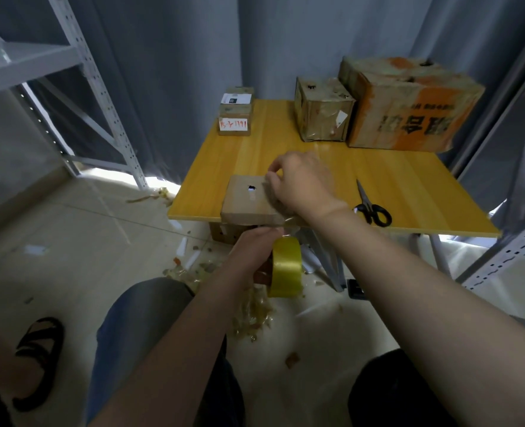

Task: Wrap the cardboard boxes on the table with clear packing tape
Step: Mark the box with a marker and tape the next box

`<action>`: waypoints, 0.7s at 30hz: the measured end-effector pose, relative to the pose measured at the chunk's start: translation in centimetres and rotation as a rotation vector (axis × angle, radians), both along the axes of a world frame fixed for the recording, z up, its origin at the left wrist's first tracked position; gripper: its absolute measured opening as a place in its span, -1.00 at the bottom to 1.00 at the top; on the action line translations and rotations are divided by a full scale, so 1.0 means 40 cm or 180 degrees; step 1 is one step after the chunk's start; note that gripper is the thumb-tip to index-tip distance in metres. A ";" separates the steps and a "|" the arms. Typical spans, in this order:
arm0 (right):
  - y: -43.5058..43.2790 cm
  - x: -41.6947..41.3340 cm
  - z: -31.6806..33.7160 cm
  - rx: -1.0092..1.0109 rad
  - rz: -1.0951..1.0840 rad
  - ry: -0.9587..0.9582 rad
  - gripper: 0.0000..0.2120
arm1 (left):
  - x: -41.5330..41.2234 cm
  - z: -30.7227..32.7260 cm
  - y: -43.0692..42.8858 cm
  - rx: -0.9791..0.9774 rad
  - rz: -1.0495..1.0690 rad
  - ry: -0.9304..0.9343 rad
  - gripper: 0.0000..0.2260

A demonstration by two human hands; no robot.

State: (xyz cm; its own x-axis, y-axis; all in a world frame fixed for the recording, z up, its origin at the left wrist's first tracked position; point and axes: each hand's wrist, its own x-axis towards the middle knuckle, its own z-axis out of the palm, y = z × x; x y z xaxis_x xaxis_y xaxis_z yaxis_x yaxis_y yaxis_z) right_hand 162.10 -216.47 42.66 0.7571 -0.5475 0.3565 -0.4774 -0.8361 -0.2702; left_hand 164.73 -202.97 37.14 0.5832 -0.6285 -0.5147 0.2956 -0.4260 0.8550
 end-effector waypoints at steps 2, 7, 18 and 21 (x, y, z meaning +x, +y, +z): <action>0.008 -0.047 0.009 0.0471 -0.0027 -0.0238 -0.77 | -0.010 0.006 0.002 -0.0037 0.0072 0.0025 -0.79; -0.057 -0.159 0.010 0.0414 -0.0899 -0.0200 -0.80 | -0.034 -0.004 -0.005 -0.0059 0.0311 -0.0149 -0.83; -0.141 -0.294 0.045 0.1139 -0.1465 0.1170 -0.71 | -0.066 0.008 0.013 -0.0081 0.0456 -0.0554 -0.83; -0.140 -0.309 0.044 0.1061 -0.1567 0.1101 -0.70 | -0.070 0.020 0.015 -0.0055 0.0432 -0.0431 -0.85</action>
State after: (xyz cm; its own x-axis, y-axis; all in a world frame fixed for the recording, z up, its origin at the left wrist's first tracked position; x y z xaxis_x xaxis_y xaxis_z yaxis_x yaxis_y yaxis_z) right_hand 149.75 -222.08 44.44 0.4319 -0.8954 -0.1079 -0.8856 -0.3984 -0.2389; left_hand 161.93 -202.38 37.94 0.7264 -0.5474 -0.4156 0.2310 -0.3751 0.8977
